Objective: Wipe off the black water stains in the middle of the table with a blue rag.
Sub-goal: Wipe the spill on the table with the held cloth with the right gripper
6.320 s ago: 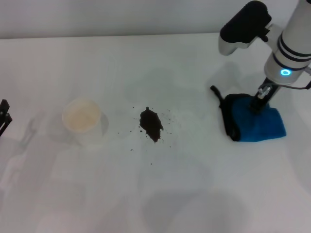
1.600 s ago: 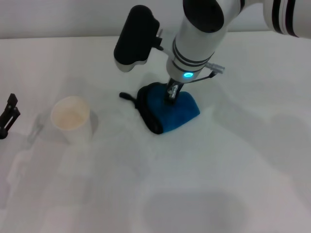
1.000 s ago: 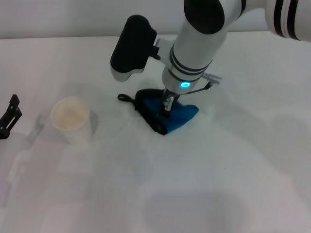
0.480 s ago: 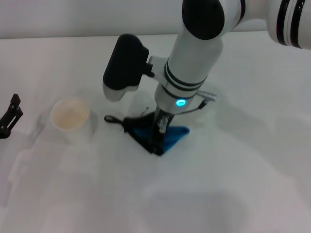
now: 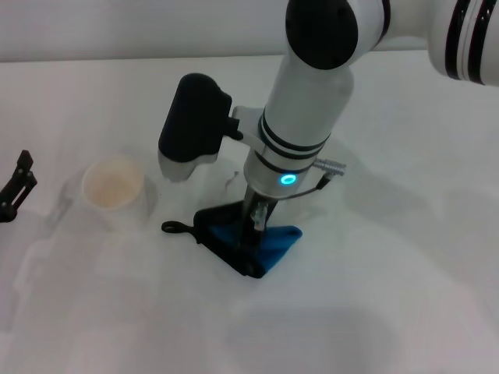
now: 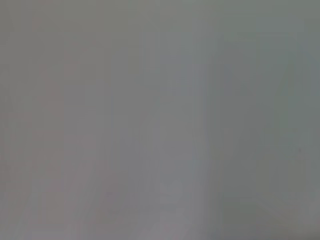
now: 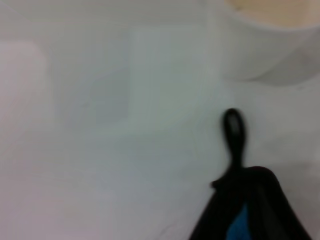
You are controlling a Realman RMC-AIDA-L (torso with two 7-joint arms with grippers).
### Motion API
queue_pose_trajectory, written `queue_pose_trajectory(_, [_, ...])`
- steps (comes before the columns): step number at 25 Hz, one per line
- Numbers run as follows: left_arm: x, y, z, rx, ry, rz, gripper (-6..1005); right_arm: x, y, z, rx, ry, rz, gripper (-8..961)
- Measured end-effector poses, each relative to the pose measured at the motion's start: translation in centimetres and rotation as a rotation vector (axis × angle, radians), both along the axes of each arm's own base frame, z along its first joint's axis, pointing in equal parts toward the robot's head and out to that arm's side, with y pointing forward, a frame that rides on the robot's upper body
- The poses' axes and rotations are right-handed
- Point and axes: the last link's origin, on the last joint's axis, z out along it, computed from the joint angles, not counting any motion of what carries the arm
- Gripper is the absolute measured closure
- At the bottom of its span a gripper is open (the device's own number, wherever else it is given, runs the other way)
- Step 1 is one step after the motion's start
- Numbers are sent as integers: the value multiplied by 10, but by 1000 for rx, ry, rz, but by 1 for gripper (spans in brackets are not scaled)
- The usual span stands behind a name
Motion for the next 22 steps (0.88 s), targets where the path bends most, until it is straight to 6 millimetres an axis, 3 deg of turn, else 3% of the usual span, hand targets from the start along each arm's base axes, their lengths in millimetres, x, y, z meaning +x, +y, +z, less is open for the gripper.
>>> queue_pose_trajectory(11, [-1, -1, 0, 1, -2, 3, 110, 17, 29, 3, 168, -23, 51, 915])
queue_pose_trajectory(22, [0, 0, 0, 4, -2, 4, 112, 26, 42, 8, 242, -26, 75, 906])
